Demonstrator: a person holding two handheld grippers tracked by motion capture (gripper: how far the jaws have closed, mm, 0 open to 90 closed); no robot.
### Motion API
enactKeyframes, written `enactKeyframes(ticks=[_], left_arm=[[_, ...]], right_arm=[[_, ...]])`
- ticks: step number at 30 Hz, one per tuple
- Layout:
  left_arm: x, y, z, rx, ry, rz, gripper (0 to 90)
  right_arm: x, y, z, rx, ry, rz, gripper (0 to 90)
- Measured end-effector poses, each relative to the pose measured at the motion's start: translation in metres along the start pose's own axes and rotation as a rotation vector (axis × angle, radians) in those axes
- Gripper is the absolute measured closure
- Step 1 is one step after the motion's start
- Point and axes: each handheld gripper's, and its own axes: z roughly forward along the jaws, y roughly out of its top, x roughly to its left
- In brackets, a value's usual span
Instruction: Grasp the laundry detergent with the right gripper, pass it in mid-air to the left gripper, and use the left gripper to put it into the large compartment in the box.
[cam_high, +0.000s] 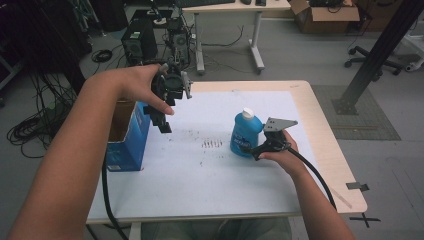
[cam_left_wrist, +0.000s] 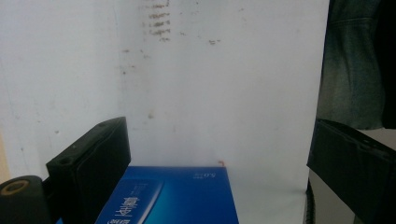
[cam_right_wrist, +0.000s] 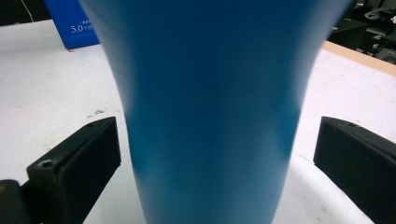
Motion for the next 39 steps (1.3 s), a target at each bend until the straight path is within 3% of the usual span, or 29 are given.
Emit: enactKeyframes(ticks=[12, 39], left_arm=[[0.0, -0.0004, -0.0001, -0.002, 0.002, 0.001, 6.2], [-0.0001, -0.0007, 0.0, -0.001, 0.004, -0.002, 6.2]], right_arm=[[0.0016, -0.0015, 0.0026, -0.019, -0.017, 0.004, 8.3], [0.0035, -0.0058, 0.0021, -0.022, -0.008, -0.016, 20.6]])
